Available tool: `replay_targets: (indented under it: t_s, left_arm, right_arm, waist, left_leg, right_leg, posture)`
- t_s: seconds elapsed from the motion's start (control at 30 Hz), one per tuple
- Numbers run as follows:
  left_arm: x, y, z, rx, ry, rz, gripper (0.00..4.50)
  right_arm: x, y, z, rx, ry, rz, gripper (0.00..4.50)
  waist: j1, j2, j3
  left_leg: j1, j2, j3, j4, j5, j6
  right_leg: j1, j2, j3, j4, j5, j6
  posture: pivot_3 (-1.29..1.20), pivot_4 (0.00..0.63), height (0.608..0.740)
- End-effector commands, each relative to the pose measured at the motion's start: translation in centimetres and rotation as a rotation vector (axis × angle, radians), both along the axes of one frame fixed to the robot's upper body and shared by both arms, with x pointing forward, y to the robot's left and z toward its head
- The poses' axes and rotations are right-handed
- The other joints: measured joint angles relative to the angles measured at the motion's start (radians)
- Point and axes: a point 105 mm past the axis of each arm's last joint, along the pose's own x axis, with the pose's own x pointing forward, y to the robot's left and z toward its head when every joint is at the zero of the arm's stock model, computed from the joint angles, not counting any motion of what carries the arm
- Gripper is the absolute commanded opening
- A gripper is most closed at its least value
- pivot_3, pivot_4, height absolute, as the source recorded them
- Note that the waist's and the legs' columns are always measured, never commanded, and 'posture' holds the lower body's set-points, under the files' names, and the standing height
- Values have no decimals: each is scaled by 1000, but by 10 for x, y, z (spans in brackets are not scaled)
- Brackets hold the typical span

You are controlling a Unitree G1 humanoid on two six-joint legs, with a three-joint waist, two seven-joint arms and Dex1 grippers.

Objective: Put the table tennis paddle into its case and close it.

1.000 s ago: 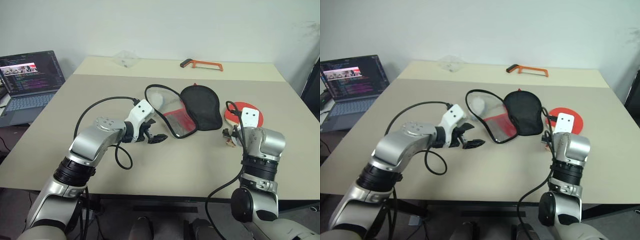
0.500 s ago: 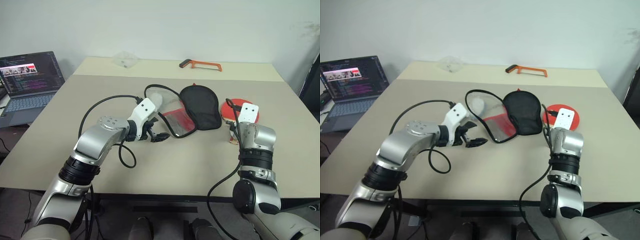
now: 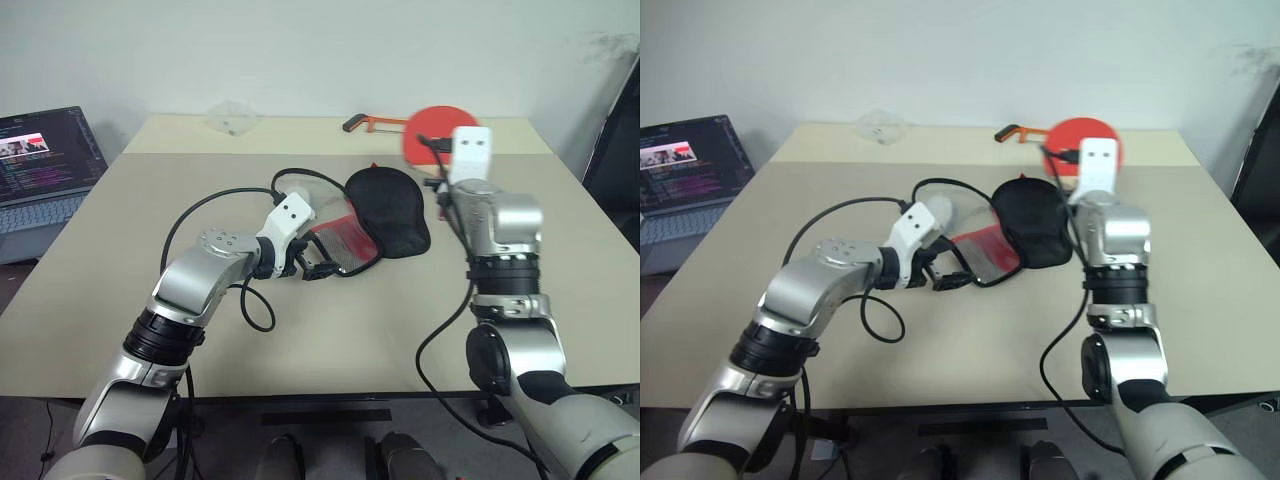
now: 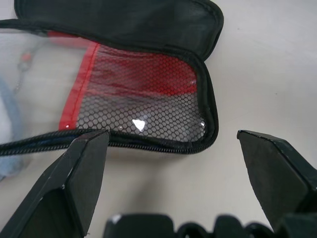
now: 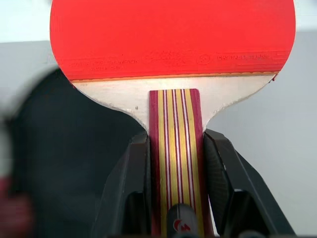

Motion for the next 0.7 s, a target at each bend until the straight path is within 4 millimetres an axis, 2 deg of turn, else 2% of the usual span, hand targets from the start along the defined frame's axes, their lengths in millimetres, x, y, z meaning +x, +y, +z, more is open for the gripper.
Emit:
replay_targets:
  t_s: [0.03, 0.17, 0.5, 0.7]
  left_arm:
    - [-1, 1, 16, -13, -58, 6, 4500]
    - [-5, 4, 15, -13, -53, 18, 4500]
    - [-11, 8, 15, -1, -50, 43, 4500]
    - [-13, 11, 15, 5, -52, 56, 4500]
  right_arm:
    - [11, 23, 7, -19, -56, 79, 1079]
    - [21, 31, -11, -37, -27, 103, 1079]
    - [33, 29, -30, -71, 0, 106, 1079]
    - [35, 17, -46, -66, 41, 71, 1079]
  waist:
    - [-1, 0, 0]
    - [12, 0, 0]
    - [17, 0, 0]
    - [18, 0, 0]
  left_leg:
    - [0, 0, 0, 0, 0, 0]
    - [-2, -1, 0, 0, 0, 0]
    - [-2, -1, 0, 0, 0, 0]
    - [-2, -1, 0, 0, 0, 0]
  right_leg:
    - [0, 0, 0, 0, 0, 0]
    - [-1, -2, -1, -1, 0, 0]
    - [-1, -2, -1, -1, 0, 0]
    - [-1, -2, -1, -1, 0, 0]
  posture:
    - [0, 150, 740]
    - [0, 150, 740]
    - [0, 150, 740]
    - [0, 150, 740]
